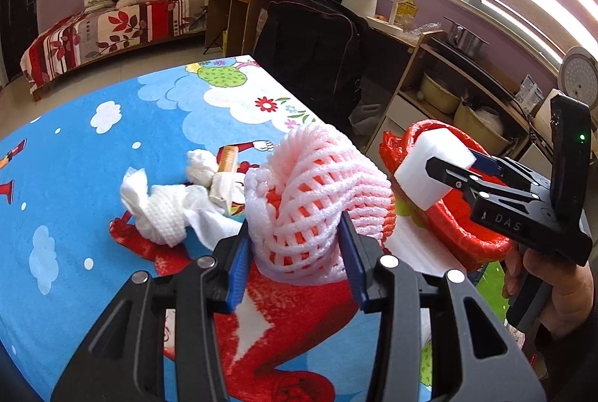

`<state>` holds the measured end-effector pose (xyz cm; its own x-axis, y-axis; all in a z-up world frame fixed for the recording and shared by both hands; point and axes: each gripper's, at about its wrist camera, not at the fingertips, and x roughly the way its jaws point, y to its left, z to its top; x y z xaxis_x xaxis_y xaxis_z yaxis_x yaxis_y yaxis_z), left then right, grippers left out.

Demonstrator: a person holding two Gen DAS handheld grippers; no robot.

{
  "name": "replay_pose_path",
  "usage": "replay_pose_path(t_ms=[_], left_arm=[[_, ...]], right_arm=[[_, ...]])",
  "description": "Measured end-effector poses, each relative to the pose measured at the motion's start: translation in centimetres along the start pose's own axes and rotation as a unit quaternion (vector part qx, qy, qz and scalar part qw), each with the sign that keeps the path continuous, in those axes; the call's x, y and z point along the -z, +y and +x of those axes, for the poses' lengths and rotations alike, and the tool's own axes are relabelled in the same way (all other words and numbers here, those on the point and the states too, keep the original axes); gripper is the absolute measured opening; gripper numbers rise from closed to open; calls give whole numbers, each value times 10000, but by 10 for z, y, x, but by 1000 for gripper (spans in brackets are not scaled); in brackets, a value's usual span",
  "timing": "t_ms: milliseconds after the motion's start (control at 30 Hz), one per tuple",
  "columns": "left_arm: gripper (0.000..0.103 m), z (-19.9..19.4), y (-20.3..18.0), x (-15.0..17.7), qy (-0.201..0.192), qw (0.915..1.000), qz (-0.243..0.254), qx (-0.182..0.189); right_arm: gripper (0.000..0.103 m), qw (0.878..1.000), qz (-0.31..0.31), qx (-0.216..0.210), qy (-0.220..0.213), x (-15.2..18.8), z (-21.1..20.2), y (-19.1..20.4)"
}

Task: Collect trash
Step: 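Carry the pink net and white foam block over the wastebasket with both grippers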

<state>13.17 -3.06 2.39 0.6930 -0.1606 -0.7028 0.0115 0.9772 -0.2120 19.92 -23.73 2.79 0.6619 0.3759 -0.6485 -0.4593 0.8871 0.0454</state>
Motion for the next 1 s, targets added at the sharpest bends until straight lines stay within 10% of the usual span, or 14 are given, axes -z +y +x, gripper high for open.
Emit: replay_pose_path(t_ms=[1000], left_arm=[[42,28,-99,-37,-256,9926,1176,135]], right_arm=[[66,9915,930,873,-246,29,-58,-101]])
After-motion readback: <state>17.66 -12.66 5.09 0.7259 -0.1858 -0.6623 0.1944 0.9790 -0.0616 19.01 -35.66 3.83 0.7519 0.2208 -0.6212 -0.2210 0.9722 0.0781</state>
